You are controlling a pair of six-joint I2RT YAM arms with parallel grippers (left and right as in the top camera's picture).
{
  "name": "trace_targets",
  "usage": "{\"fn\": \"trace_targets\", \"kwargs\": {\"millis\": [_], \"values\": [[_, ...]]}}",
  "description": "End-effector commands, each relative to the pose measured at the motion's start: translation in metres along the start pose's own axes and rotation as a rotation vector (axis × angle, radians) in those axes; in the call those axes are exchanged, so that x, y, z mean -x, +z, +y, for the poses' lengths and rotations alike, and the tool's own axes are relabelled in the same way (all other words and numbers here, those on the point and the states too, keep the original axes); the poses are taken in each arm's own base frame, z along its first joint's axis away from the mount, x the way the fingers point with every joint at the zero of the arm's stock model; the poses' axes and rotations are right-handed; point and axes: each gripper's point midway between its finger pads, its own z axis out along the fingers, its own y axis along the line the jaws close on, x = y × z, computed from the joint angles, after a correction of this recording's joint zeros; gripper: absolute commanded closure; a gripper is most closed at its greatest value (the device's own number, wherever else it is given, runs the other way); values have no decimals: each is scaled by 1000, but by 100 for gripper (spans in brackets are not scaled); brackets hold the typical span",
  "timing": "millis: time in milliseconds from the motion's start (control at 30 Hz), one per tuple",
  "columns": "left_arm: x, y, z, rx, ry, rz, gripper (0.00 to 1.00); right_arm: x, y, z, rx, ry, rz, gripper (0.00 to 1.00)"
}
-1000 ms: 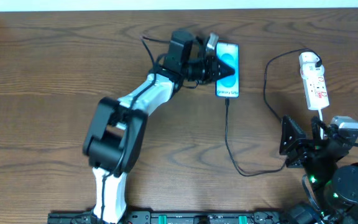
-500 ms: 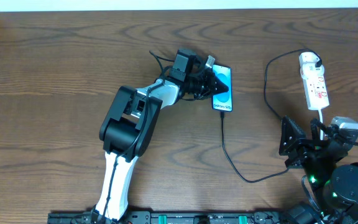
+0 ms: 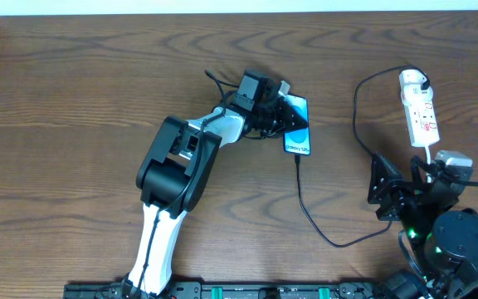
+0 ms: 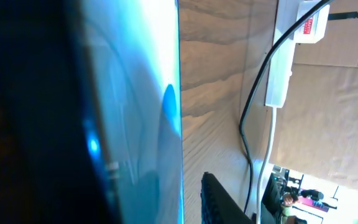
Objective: Plug charger to phone and switch on socket
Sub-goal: 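Lower the plugged-in phone flat onto the table with the left gripper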
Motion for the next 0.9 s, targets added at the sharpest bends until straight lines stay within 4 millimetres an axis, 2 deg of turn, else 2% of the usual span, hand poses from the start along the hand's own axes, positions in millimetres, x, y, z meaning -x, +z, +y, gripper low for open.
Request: {"fn": "trace_targets", "kwargs": {"millis": [0, 167, 300, 433, 667, 867], "values": [[5, -2, -6, 16, 59, -21, 73, 4, 0, -2, -17, 14, -11, 30], [7, -2, 1, 55, 104, -38, 65, 4, 0, -2, -17, 14, -10, 30], [8, -5, 25, 173, 55, -67, 62, 3, 0, -3, -18, 13, -8, 29], [2, -8, 44, 263, 38, -57, 54, 3, 0, -3, -20, 12, -5, 28], [-9, -8, 49, 288, 130, -5, 52, 3, 0, -3, -19, 11, -4, 27], [-11, -8, 50, 292, 173, 7, 51, -1, 0, -4, -24, 35, 10, 26]]}}
